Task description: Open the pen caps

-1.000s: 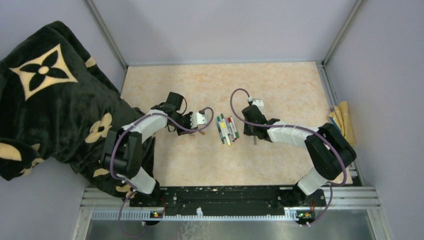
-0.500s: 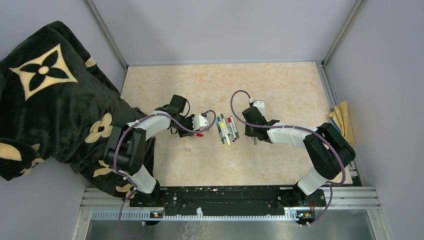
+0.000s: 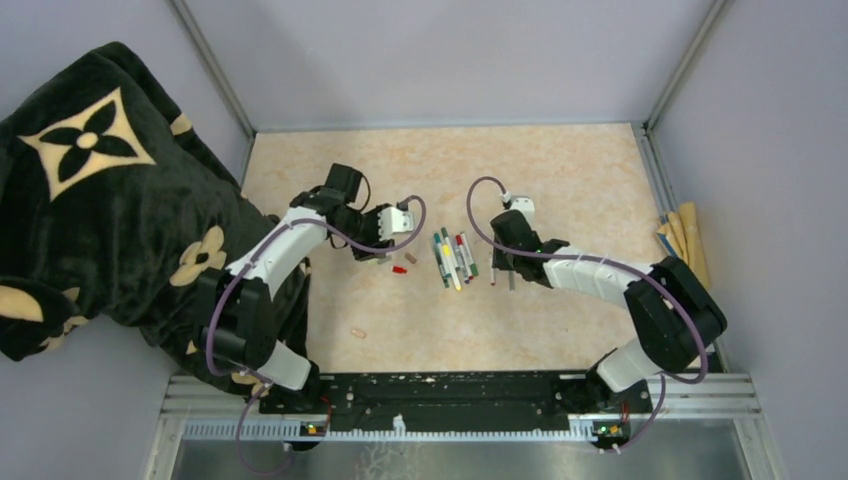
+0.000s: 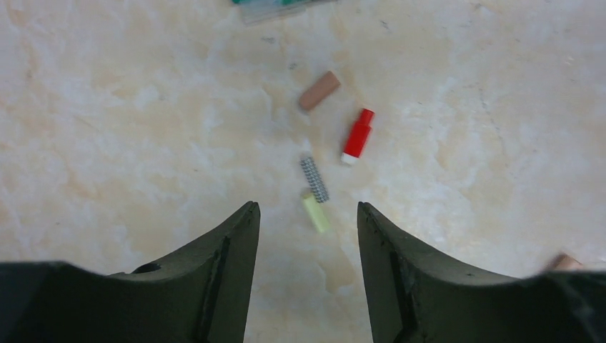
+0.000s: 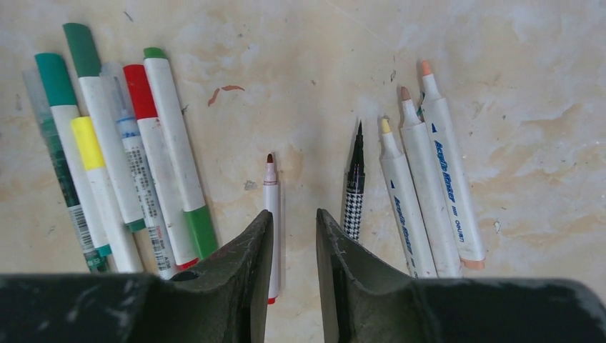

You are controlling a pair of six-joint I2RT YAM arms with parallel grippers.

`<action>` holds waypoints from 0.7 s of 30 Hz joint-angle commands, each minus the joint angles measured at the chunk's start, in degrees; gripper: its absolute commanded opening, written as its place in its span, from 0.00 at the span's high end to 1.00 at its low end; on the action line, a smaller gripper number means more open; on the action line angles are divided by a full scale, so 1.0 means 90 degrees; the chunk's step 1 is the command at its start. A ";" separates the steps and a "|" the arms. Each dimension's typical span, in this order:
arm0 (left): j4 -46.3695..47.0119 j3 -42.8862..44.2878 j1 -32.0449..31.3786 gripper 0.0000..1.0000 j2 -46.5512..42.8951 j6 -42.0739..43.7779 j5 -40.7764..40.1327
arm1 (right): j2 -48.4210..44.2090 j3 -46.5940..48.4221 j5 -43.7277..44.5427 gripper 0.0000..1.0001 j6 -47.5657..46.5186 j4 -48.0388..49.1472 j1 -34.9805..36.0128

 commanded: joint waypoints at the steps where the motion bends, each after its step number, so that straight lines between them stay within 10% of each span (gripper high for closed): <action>1: -0.1453 -0.0427 0.0037 0.40 -0.0267 0.0890 0.0292 | -0.0486 0.0138 -0.0117 0.74 -0.0075 0.0006 -0.0031; 21: -0.1889 -0.1304 0.0247 0.38 -0.1005 0.1177 0.0525 | 0.0903 0.1382 -0.0682 0.75 -0.0245 0.0188 0.0542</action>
